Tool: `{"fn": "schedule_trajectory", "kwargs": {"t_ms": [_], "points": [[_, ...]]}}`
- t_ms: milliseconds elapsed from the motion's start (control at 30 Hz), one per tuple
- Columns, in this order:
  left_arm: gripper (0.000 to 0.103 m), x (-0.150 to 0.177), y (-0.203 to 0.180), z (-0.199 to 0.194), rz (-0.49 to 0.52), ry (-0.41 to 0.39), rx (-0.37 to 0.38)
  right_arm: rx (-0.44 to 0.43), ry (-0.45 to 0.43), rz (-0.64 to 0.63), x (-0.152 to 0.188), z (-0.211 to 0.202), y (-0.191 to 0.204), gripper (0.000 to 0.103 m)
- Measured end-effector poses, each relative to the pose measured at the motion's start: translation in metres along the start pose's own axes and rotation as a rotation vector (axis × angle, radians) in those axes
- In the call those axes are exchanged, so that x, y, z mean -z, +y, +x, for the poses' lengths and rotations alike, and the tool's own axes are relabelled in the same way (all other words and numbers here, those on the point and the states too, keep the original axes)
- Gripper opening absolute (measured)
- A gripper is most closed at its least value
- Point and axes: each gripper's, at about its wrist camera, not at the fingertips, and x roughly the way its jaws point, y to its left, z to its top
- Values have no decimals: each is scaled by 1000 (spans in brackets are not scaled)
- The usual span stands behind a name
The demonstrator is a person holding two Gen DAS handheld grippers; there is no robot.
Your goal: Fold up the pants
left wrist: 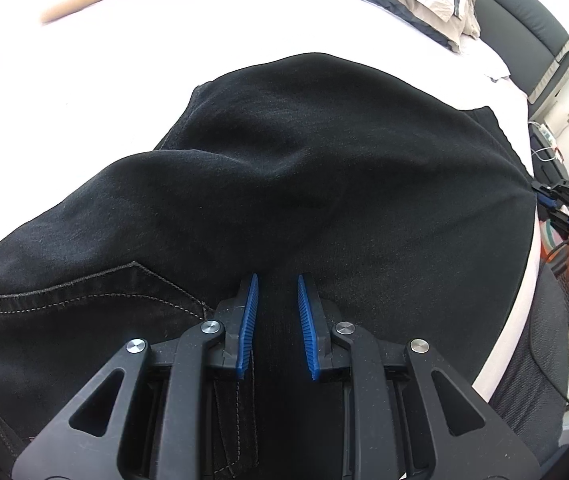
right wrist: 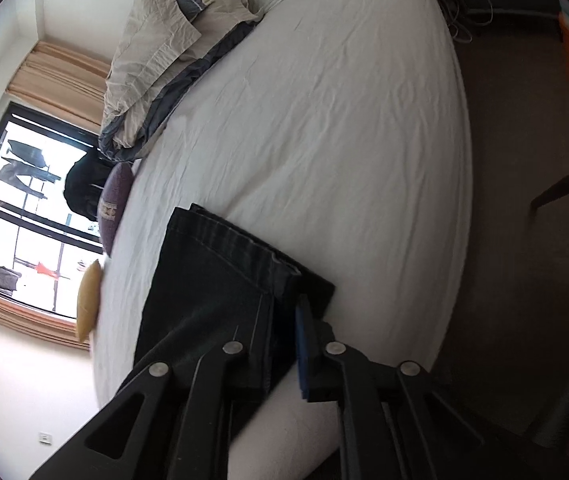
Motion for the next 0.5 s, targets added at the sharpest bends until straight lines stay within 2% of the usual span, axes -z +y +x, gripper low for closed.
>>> {"fn": "schedule_trajectory", "kwargs": {"t_ms": [33,67,100,133,200,267,333,367,433,500], "points": [[20,1,1,-1,-3,-5,1,101,-41,-54,-4,-13,10,34],[20,2,2,-1,-7,-13,2,154,-83,-106,-7,-25,22,34],[20,4,4,-2,-9,-21,3,146,-106,-160,-10,-34,37,34],[20,6,5,-3,-9,-29,5,100,-106,-223,-12,-38,56,34],[20,11,9,-4,-13,-43,14,-26,-48,-410,-6,-33,110,34],[20,16,14,-6,-22,-51,29,-113,41,-731,21,-15,179,34],[20,20,19,-8,-30,-60,42,-130,96,-1102,66,3,239,34],[20,22,22,-9,-35,-67,47,-164,145,-1232,87,12,260,34],[20,27,27,-10,-40,-82,54,-204,265,-1422,122,34,293,31],[20,31,31,-11,-43,-90,61,-165,323,-1581,147,58,311,31]]}}
